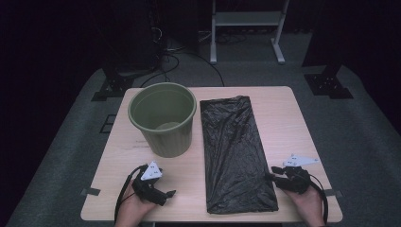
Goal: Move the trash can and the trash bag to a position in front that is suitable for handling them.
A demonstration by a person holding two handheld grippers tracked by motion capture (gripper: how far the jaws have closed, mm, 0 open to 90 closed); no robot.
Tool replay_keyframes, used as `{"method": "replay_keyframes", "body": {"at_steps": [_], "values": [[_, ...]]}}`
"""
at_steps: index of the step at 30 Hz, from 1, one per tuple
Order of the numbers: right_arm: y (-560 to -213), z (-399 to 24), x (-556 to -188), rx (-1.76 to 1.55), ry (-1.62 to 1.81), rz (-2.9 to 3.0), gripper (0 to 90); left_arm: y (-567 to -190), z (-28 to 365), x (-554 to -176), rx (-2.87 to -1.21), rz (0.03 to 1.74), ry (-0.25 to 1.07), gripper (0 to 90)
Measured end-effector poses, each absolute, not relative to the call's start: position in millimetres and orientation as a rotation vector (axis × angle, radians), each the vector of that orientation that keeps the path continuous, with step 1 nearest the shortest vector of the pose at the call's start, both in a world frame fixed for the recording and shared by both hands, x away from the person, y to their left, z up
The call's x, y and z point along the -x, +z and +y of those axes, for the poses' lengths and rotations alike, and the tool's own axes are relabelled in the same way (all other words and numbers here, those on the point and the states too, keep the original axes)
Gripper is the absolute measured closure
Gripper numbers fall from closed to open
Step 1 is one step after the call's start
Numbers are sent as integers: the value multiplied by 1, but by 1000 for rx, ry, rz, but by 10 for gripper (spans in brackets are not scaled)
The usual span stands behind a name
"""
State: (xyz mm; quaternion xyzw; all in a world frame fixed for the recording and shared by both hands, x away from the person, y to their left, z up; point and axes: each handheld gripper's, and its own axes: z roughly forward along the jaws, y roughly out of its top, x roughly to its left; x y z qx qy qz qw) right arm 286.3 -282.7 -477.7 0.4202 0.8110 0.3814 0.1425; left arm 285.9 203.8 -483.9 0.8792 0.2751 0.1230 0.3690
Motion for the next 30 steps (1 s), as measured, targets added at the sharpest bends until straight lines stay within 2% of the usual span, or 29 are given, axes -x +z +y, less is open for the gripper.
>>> {"method": "replay_keyframes", "body": {"at_steps": [4, 9, 12, 14, 16, 30], "values": [[-480, -281, -287, -1209, 1095, 2354, 601, -484, 204, -286, -2256, 706, 316, 12], [-480, -278, -286, -1181, 1085, 2365, 657, -484, 204, -286, -2256, 707, 316, 12], [-479, -275, -285, -1162, 1066, 2373, 792, -484, 204, -286, -2257, 706, 316, 12], [-479, -275, -285, -1155, 1057, 2371, 825, -484, 204, -286, -2256, 706, 316, 12], [-479, -274, -286, -1143, 1047, 2373, 900, -484, 204, -286, -2257, 706, 316, 12], [-472, -291, -284, -1175, 1016, 2315, 900, -484, 204, -286, -2256, 707, 316, 12]]}}
